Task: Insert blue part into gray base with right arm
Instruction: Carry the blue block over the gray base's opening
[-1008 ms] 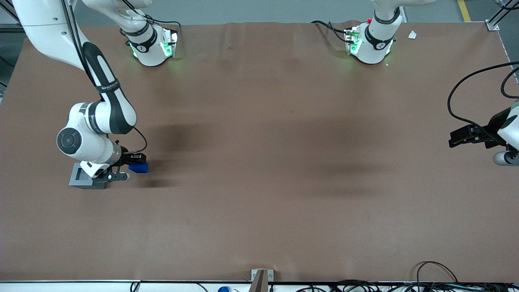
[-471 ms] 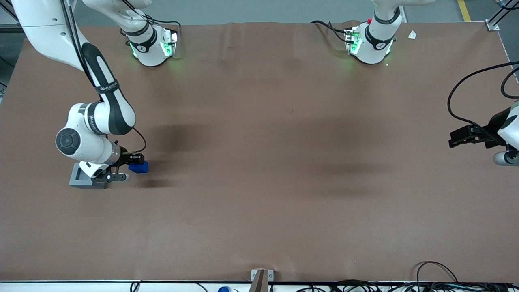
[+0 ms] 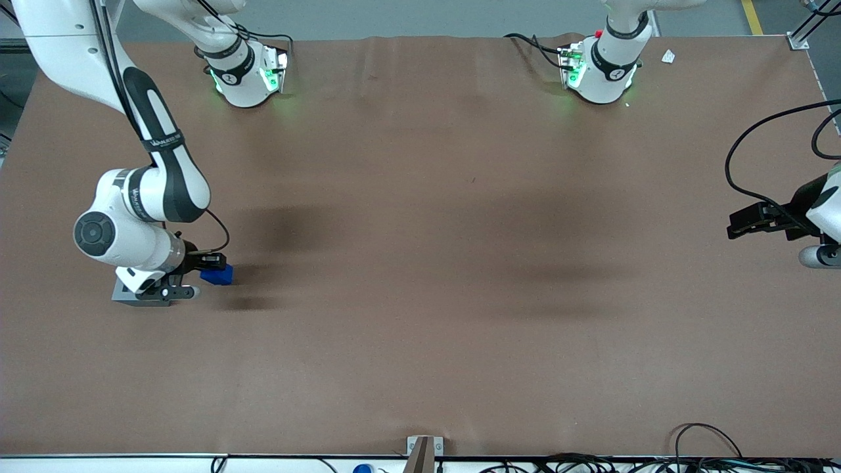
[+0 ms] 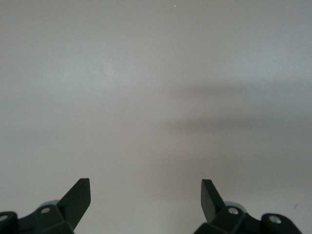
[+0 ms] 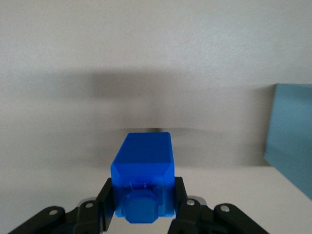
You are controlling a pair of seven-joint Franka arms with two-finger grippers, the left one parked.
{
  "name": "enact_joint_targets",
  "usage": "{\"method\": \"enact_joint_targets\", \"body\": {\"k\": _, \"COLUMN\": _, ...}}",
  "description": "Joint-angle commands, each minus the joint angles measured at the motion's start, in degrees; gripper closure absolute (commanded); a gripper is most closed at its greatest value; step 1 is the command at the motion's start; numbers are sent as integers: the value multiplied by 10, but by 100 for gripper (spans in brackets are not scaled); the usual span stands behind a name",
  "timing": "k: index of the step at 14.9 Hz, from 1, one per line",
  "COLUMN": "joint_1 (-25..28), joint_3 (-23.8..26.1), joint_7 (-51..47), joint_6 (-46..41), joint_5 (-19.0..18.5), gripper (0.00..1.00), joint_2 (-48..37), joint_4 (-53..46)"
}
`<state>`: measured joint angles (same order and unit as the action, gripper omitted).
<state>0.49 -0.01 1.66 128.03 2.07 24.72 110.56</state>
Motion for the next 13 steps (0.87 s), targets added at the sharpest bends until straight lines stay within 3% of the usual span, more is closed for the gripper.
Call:
{"method": "enact_joint_targets", "body": {"k": 1, "joint_1": -34, "joint_3": 6, "joint_7": 5, "joint_6": -66, "joint_5": -1, "gripper": 91, "joint_2": 1, "joint_4": -55}}
{"method": "enact_joint_targets", "body": {"k": 4, "joint_1": -49, "joint_3": 6, "joint_7": 4, "joint_6": -116, "joint_5": -1, "gripper": 95, "joint_2": 1, "joint_4": -104}}
{"method": "enact_joint_targets", "body": {"k": 13, "joint_1": -98, "joint_3": 5, "joint_7": 22, "joint_6": -124, "joint_5": -9, "gripper": 97, "joint_2": 0, "joint_4": -128}}
